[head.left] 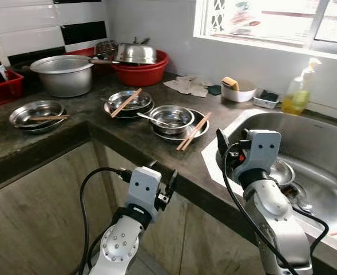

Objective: Kitchen organization

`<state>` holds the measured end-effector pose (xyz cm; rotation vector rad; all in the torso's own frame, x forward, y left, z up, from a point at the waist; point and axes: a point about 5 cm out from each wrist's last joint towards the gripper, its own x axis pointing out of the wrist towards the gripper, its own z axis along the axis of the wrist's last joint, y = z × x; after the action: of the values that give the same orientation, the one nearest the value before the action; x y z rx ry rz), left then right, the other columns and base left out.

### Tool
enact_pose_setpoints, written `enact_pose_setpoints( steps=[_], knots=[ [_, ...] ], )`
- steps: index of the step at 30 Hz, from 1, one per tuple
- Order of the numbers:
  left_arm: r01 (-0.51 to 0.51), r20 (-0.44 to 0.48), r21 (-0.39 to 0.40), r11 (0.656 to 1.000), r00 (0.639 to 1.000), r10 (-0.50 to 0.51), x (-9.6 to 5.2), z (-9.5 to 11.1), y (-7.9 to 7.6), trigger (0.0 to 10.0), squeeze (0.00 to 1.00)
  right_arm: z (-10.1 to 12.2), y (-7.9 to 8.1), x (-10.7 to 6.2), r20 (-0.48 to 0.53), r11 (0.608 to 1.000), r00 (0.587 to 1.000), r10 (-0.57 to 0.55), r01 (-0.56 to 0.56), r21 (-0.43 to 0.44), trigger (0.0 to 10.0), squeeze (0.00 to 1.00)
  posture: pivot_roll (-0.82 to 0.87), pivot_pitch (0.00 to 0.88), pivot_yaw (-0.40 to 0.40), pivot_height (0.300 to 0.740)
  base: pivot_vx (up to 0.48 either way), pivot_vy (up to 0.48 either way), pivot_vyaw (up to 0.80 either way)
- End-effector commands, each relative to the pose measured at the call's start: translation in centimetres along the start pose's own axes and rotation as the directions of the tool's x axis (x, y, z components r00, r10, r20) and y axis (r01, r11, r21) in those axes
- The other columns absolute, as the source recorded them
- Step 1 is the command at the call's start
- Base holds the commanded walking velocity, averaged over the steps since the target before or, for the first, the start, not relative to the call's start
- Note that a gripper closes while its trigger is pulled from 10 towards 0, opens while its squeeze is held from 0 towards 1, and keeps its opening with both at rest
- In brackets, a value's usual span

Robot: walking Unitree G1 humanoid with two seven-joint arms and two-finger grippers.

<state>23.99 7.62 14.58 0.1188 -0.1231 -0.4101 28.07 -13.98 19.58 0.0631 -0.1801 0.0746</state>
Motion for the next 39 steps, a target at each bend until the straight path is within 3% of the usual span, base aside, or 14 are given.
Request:
enact_pose_setpoints(
  steps=[1,17,22,23,25,26,31,32,39],
  knots=[
    [-0.014,-0.014,0.001,1.0,1.0,0.014,-0.2,-0.3,0.4,10.0,0.0,0.0,0.6,0.2,-0.009,1.0,1.0,0.025,-0.025,0.012,10.0,0.0,0.03,0.0,-0.037,0.74,0.0,0.0,0.0],
    [-0.01,-0.045,0.007,1.0,0.999,0.011,-0.6,-1.0,0.5,10.0,0.0,-0.3,1.0,0.6,-0.043,1.0,0.999,0.012,-0.013,-0.021,10.0,0.0,0.03,0.0,-0.031,0.74,0.0,0.0,0.0],
    [-0.019,-0.084,-0.011,1.0,0.996,0.018,-1.1,-1.8,0.7,10.0,0.0,-0.4,1.4,1.4,-0.064,0.999,0.998,0.023,-0.025,-0.031,10.0,0.0,0.03,0.0,-0.029,0.74,0.0,0.0,0.0],
    [-0.019,-0.097,-0.018,1.0,0.995,0.018,-1.4,-2.0,0.9,10.0,0.0,-0.5,1.6,1.8,-0.08,0.999,0.997,0.02,-0.023,-0.034,10.0,0.07,0.03,0.001,-0.029,0.74,0.0,0.0,0.0],
    [-0.02,-0.1,-0.022,1.0,0.995,0.017,-1.4,-2.1,0.9,10.0,0.0,-0.6,1.6,1.9,-0.084,0.999,0.996,0.02,-0.023,-0.033,10.0,0.07,0.03,0.001,-0.029,0.74,0.0,0.0,0.0],
    [-0.015,-0.112,-0.024,1.0,0.994,0.012,-1.7,-2.2,1.1,10.0,0.0,-0.5,1.8,2.0,-0.084,0.999,0.996,0.022,-0.025,-0.032,10.0,1.0,0.03,0.008,-0.03,0.74,0.0,0.0,0.0],
    [0.039,-0.128,-0.085,0.996,0.99,-0.05,-3.7,-2.8,1.5,10.0,0.0,-1.3,2.3,2.6,-0.129,0.998,0.991,0.02,-0.028,-0.064,10.0,1.0,0.05,0.019,-0.04,0.74,0.0,0.0,0.0],
    [0.04,-0.114,-0.101,0.994,0.992,-0.051,-4.0,-2.6,1.6,10.0,0.0,-1.6,2.2,2.7,-0.154,0.997,0.988,-0.002,-0.01,-0.074,10.0,0.0,0.05,0.023,-0.041,0.74,0.0,0.0,0.0],
    [0.167,-0.059,-0.154,0.974,0.982,-0.177,-4.3,-2.1,0.6,10.0,0.0,-2.4,2.3,3.5,-0.214,0.994,0.975,-0.06,0.039,-0.103,10.0,0.0,0.05,0.029,-0.049,0.74,0.0,0.0,0.0]
  ],
)
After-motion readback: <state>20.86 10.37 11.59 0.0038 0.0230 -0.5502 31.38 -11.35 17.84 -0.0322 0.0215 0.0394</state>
